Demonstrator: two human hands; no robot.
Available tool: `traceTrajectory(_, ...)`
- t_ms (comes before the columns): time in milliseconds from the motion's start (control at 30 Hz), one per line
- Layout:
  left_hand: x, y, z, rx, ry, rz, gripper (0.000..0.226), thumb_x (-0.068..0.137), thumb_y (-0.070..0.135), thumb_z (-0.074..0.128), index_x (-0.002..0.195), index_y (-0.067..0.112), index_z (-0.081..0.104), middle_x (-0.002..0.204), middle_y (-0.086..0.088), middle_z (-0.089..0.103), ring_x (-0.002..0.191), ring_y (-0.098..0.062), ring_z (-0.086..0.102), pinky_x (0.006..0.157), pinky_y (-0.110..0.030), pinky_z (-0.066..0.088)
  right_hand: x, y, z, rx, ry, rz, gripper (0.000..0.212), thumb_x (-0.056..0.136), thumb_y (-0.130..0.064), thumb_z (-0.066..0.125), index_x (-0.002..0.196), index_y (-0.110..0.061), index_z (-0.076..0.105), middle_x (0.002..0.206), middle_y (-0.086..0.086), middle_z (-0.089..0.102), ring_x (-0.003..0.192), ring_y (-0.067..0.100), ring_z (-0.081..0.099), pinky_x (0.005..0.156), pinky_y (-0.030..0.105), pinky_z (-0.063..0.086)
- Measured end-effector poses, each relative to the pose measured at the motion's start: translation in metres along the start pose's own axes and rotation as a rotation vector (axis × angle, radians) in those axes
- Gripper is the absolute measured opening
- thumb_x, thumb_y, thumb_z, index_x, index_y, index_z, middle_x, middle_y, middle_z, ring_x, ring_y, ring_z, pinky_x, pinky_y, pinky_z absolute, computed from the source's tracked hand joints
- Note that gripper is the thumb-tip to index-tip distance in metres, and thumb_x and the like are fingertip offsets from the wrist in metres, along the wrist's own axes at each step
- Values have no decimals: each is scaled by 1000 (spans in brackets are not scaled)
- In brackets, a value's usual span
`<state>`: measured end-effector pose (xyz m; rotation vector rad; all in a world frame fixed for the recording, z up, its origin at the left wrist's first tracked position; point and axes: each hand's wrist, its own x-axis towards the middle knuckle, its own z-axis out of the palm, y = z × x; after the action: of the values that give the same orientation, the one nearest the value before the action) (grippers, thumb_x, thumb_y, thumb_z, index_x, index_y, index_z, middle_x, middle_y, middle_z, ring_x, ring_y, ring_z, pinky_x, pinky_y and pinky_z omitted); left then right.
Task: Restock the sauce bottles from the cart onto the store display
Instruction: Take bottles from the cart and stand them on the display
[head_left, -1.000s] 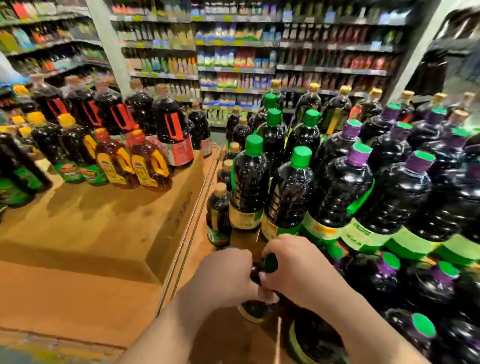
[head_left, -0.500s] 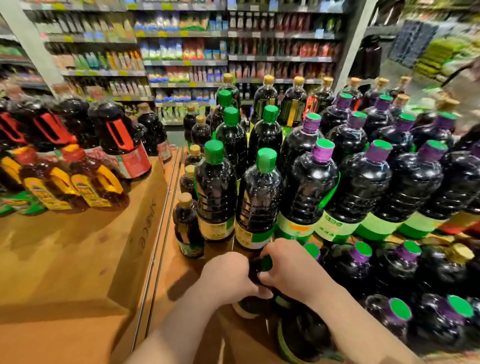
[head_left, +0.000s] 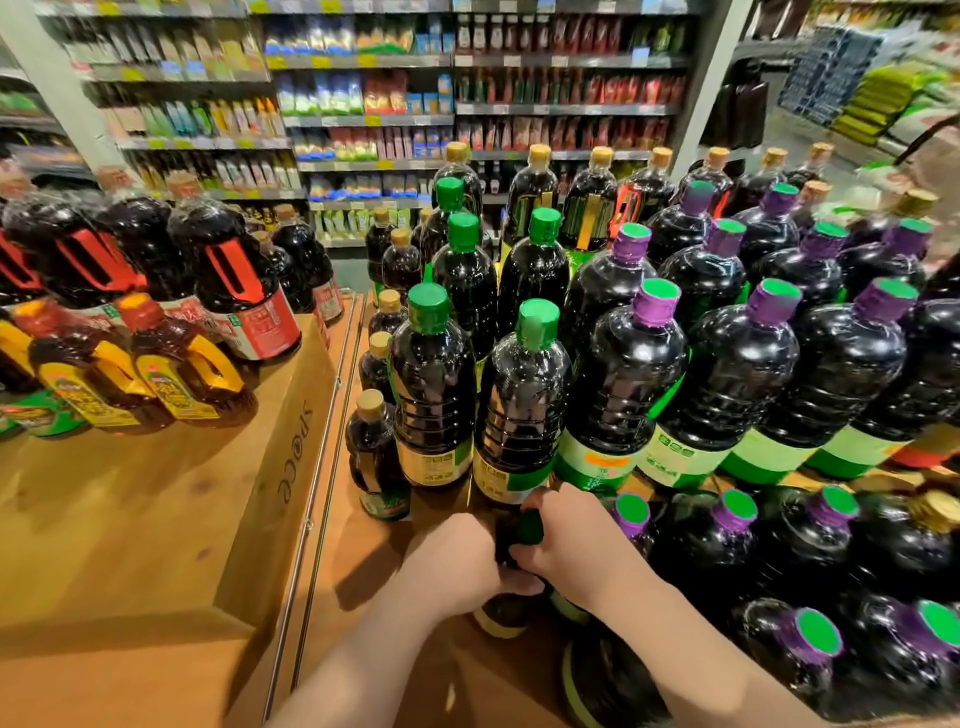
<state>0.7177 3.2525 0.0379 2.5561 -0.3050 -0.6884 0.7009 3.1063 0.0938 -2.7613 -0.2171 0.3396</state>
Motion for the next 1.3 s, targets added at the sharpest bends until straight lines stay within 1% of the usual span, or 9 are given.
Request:
traceTrajectory(233,-1,0,-1,22,-16,-73,64,60,72,71,109,31,59,85,9,63,75,-14,63,71,-38,58,0,10,7,79,9,26,41,72,-36,69,108,-18,63,94,-1,60,82,16,57,63,23,45)
traceTrajectory(367,-6,2,0,76,-23,-154,69,64,73,70,112,25,56,88,4,61,79,-15,62,72,-34,58,-7,11,7,56,17,16,28,75,-33,69,95,-15,60,89,-1,56,80,16,54,66,26,48)
traceTrajectory(600,-27,-5,11,169,29,-196,84,73,58,73,137,21,35,115,-2,56,97,-22,59,77,-35,57,-11,18,6,63,79,-58,39,79,-31,73,113,-17,59,92,-8,52,80,8,48,59,14,33)
traceTrajectory(700,-37,-5,14,208,77,-201,85,80,55,69,144,21,26,122,-6,58,103,-25,60,80,-39,57,-14,17,12,67,79,-71,34,78,-31,74,105,-22,55,90,-8,56,79,9,53,59,14,34)
traceTrajectory(767,-45,-3,15,241,130,-198,81,81,55,67,143,21,28,118,-5,60,100,-25,61,79,-40,57,-15,16,15,66,90,-53,33,77,-30,74,102,-21,54,92,-6,58,81,12,56,62,18,41)
traceTrajectory(900,-59,-1,16,242,182,-183,72,81,56,65,137,23,34,112,-4,62,95,-24,61,74,-38,56,-15,12,13,37,114,-47,48,78,-30,74,120,-17,54,105,-2,60,93,16,60,76,24,50)
traceTrajectory(1100,-80,3,15,219,227,-184,74,84,55,63,143,27,31,114,-2,63,94,-23,62,71,-35,55,-15,2,12,-7,87,-54,65,82,-35,72,138,-16,45,122,3,57,110,18,58,92,27,52)
traceTrajectory(1200,-86,3,16,199,238,-189,74,85,56,63,145,27,30,113,-1,63,94,-21,63,68,-32,53,-12,-1,9,-27,89,-78,67,86,-39,67,144,-18,40,125,5,57,110,18,59,92,27,52)
traceTrajectory(1300,-96,4,19,167,270,-169,76,87,55,62,148,25,29,122,-2,63,103,-21,63,76,-33,52,-9,-4,8,-63,74,-93,57,89,-40,63,138,-17,46,114,4,61,98,18,60,83,26,52)
